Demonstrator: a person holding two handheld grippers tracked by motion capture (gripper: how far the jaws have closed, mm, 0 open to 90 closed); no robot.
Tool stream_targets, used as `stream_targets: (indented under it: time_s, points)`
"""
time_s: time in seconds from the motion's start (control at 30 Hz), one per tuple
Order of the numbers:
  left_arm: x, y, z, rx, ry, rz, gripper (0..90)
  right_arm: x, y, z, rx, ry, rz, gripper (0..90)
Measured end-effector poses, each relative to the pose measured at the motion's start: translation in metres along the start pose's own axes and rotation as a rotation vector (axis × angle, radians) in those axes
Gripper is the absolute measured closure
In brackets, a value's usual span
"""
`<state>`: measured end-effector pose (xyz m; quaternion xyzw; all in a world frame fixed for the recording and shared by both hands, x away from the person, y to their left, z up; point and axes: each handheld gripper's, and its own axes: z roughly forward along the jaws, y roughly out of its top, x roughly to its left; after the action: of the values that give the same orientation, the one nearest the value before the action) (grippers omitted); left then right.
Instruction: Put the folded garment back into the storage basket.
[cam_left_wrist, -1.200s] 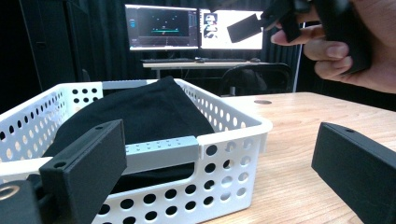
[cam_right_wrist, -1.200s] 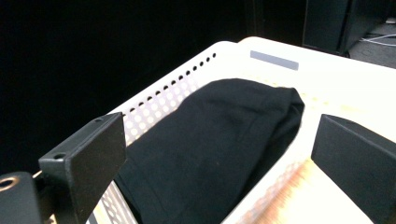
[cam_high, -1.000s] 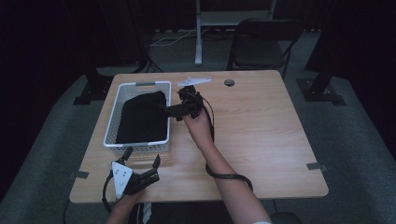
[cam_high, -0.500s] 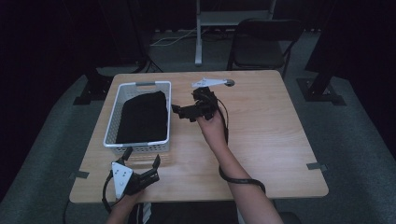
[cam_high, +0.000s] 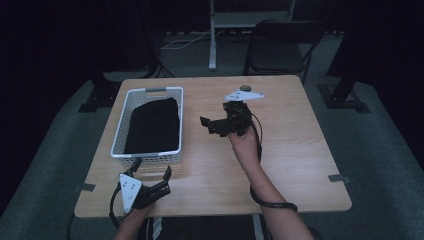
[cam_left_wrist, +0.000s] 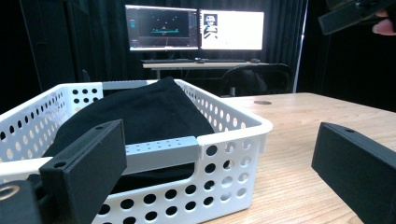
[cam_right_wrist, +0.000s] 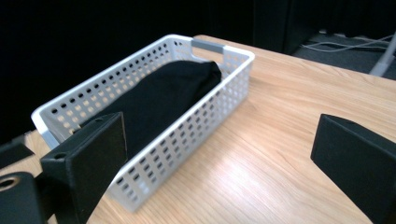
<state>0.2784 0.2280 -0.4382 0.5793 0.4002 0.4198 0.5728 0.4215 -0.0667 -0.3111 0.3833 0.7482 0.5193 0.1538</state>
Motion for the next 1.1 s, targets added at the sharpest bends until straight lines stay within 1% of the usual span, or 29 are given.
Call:
stream_targets:
  time_s: [0.07, 0.3, 0.37, 0.47, 0.53, 0.57, 0.63, 0.77, 0.83, 0.9, 0.97, 1.0, 1.1]
  points:
    - [0.0, 0.0, 0.0, 0.0, 0.0, 0.0, 4.4, -0.003, -0.003, -0.006, 0.005, -0.004, 0.008, 3.5]
    - [0.0, 0.0, 0.0, 0.001, 0.004, 0.001, 4.4, -0.01, -0.02, -0.027, -0.021, -0.033, 0.013, 3.6]
    - [0.0, 0.0, 0.0, 0.002, 0.005, 0.001, 4.4, -0.013, -0.025, -0.031, -0.026, -0.026, 0.026, 3.5]
    - [0.0, 0.0, 0.0, 0.002, 0.006, 0.001, 4.4, -0.016, -0.03, -0.038, -0.023, -0.042, 0.028, 3.5]
    - [0.0, 0.0, 0.0, 0.001, 0.006, 0.0, 4.4, -0.019, -0.034, -0.045, -0.039, -0.062, 0.031, 3.5]
    - [0.0, 0.0, 0.0, 0.001, 0.006, 0.001, 4.4, -0.02, -0.036, -0.047, -0.042, -0.063, 0.035, 3.5]
    - [0.0, 0.0, 0.0, 0.001, 0.006, 0.0, 4.4, -0.023, -0.043, -0.052, -0.051, -0.079, 0.048, 3.5]
    - [0.0, 0.0, 0.0, 0.002, 0.006, 0.002, 4.4, -0.028, -0.056, -0.06, -0.048, -0.089, 0.055, 3.5]
    - [0.0, 0.0, 0.0, 0.0, 0.006, 0.001, 4.4, -0.03, -0.063, -0.064, -0.053, -0.106, 0.071, 3.5]
    - [0.0, 0.0, 0.0, 0.0, 0.006, 0.0, 4.4, -0.032, -0.067, -0.068, -0.055, -0.096, 0.087, 3.5]
    - [0.0, 0.0, 0.0, 0.0, 0.006, 0.001, 4.4, -0.032, -0.072, -0.073, -0.061, -0.112, 0.086, 3.5]
    - [0.0, 0.0, 0.0, 0.001, 0.006, 0.001, 4.4, -0.033, -0.074, -0.075, -0.062, -0.107, 0.088, 3.5]
    - [0.0, 0.0, 0.0, 0.001, 0.007, 0.001, 4.4, -0.034, -0.081, -0.081, -0.069, -0.115, 0.089, 3.5]
